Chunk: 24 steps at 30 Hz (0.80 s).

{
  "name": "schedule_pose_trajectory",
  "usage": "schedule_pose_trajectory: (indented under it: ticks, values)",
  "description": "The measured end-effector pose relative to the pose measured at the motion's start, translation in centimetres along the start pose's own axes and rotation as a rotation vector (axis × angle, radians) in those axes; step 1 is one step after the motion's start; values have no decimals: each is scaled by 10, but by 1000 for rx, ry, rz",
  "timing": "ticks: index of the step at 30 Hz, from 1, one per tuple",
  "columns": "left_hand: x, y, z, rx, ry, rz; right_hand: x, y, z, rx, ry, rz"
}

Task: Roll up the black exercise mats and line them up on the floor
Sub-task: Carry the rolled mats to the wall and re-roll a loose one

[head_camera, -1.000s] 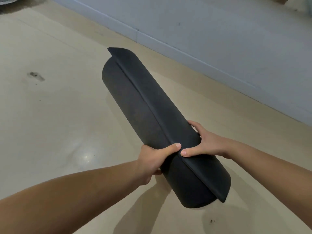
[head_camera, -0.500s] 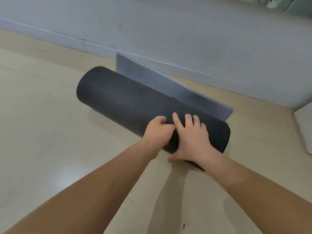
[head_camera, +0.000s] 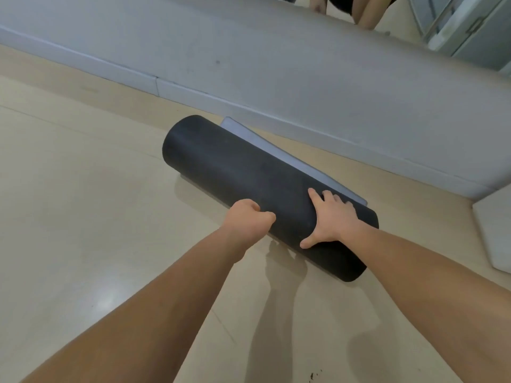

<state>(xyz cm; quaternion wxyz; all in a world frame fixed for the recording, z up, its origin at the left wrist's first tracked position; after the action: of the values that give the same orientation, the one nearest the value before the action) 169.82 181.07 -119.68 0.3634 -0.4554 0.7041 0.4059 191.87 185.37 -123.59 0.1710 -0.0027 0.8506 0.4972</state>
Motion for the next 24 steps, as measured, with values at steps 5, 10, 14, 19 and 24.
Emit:
schedule_pose_trajectory:
  ticks: [5, 10, 14, 19, 24]
  values:
    - [-1, 26, -16, 43, 47, -116, 10, 34, -13, 44, -89, -9]
    - [32, 23, -4, 40, 148, -32, 11, 18, -14, 64, -91, -1]
    - [31, -11, 26, 10, 184, -242, 10, 7, 4, 17, -70, -30]
    - [20, -72, 65, -136, 411, -597, -39, 18, 19, -66, 159, 180]
    - [-12, -129, 105, -548, 504, -673, -146, -25, 25, 27, -53, 1053]
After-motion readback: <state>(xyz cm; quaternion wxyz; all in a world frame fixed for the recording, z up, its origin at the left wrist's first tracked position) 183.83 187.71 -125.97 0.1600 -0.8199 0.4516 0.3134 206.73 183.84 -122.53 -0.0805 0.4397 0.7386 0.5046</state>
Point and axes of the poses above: each hand's wrist, its own z-axis towards the middle knuckle, its own y-axis out of the back of the hand, x = y × z, the point moved 2 cm from there along z, towards the middle knuckle, and after that the axes turned 12 degrees about -y, right-handed, at the moved point
